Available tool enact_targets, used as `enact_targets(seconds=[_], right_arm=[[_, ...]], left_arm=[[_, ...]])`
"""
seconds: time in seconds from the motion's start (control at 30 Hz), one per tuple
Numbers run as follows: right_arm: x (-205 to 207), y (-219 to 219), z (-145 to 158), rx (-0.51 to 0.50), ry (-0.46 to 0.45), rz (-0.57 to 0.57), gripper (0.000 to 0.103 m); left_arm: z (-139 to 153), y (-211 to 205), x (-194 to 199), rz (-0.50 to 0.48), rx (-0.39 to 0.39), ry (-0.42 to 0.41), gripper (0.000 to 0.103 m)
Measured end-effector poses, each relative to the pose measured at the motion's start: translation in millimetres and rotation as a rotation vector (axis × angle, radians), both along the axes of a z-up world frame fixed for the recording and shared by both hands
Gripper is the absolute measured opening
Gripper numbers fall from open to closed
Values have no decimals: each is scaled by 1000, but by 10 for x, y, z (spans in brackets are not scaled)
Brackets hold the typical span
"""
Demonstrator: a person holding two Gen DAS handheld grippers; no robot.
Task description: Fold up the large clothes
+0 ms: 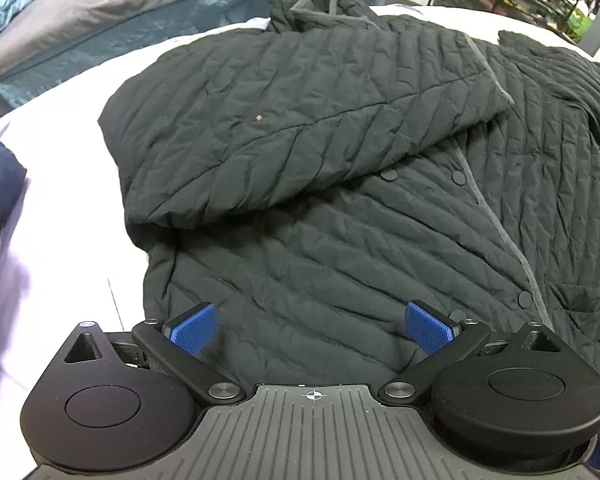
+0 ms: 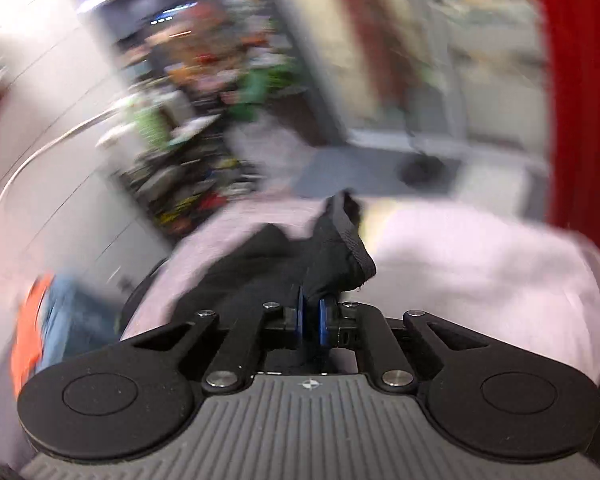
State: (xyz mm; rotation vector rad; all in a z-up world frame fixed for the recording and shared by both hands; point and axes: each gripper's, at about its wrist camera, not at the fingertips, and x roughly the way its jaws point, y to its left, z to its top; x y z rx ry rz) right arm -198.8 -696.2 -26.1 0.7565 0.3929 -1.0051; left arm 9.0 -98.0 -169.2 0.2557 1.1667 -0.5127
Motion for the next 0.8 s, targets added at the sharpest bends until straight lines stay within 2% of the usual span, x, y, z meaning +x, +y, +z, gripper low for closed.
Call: enact_targets(seconds=[0.1, 0.2, 0.43, 0.6, 0.7, 0.8], right_arm=[[559, 349, 248, -70, 14, 216, 9], [1184, 797, 346, -90, 4, 417, 9], [2423, 2228, 261, -126, 6, 846, 8], [2911, 3156, -47, -63, 37, 1072, 8], [2953, 3664, -204, -82, 97, 1179, 8], [2937, 4063, -307, -77, 120, 1251, 8]], left_arm=[[16, 78, -3, 12, -10, -8, 103], [65, 189, 14, 37, -9, -30, 103], [125, 645, 27, 182, -5, -51, 103], [104, 899, -15, 264, -17, -34, 103], [77, 942, -35, 282, -17, -32, 103], [25, 936, -49, 281, -7, -13, 103]])
